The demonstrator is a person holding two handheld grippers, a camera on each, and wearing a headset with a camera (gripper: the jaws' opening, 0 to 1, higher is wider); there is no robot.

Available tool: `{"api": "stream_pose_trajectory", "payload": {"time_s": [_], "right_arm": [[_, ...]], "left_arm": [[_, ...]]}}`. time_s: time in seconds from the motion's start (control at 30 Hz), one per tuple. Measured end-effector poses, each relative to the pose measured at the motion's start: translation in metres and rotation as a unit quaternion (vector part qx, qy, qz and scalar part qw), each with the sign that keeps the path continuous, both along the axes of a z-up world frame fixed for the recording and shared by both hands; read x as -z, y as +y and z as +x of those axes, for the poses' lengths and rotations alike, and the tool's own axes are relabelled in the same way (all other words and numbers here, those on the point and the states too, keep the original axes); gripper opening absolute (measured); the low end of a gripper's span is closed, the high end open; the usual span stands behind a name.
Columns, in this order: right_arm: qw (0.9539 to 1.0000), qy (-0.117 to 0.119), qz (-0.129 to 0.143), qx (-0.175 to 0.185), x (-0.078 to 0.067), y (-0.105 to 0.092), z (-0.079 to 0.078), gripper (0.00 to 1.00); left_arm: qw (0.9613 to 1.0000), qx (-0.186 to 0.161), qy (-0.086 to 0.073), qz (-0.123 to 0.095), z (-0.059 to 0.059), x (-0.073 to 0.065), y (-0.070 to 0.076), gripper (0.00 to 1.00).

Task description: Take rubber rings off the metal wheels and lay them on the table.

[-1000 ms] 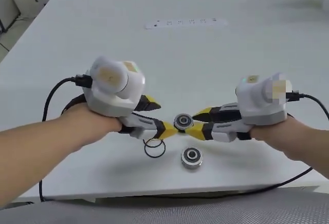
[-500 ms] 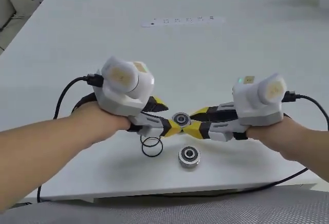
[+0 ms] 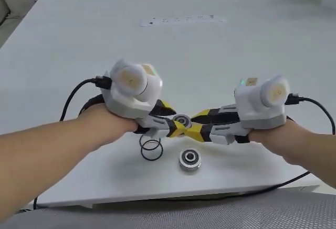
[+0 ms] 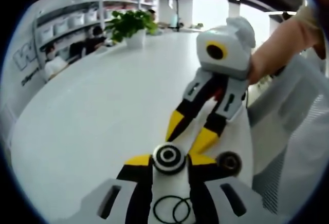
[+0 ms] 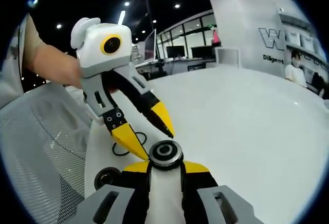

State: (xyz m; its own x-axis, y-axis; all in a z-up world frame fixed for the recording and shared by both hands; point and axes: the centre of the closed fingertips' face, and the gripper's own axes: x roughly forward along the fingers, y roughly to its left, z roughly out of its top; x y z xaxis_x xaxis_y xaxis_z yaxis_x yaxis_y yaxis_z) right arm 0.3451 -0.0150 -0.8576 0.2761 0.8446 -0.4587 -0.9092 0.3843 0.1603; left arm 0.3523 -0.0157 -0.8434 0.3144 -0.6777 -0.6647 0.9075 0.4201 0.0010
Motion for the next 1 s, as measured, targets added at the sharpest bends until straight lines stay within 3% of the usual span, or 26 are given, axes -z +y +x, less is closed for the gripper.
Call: {"api": "stream_pose_trajectory", "payload": {"time_s": [0.17,0.5,1.0], "right_arm": [[1.0000,0.000,-0.002,0.000,0.0012,-0.0010,0.0010,0.19],[1.0000,0.002,-0.002,0.004,0.0020,-0.0021,0.0006,0.17],[1.0000,0.005,-0.008,0.003,0.0032,-0.0046,0.0020,0.14]], "left_arm": [[1.0000,0.007,-0.002,0.007,-0.0002,0.0036,-0.0016,0.22],[1.0000,-0.001,-0.005,0.000,0.0043,0.0046,-0.0024,0.14],[0.9999,-0.005,-0.011,-0.004,0.0064,0.0038,-0.0030,0.14]]}}
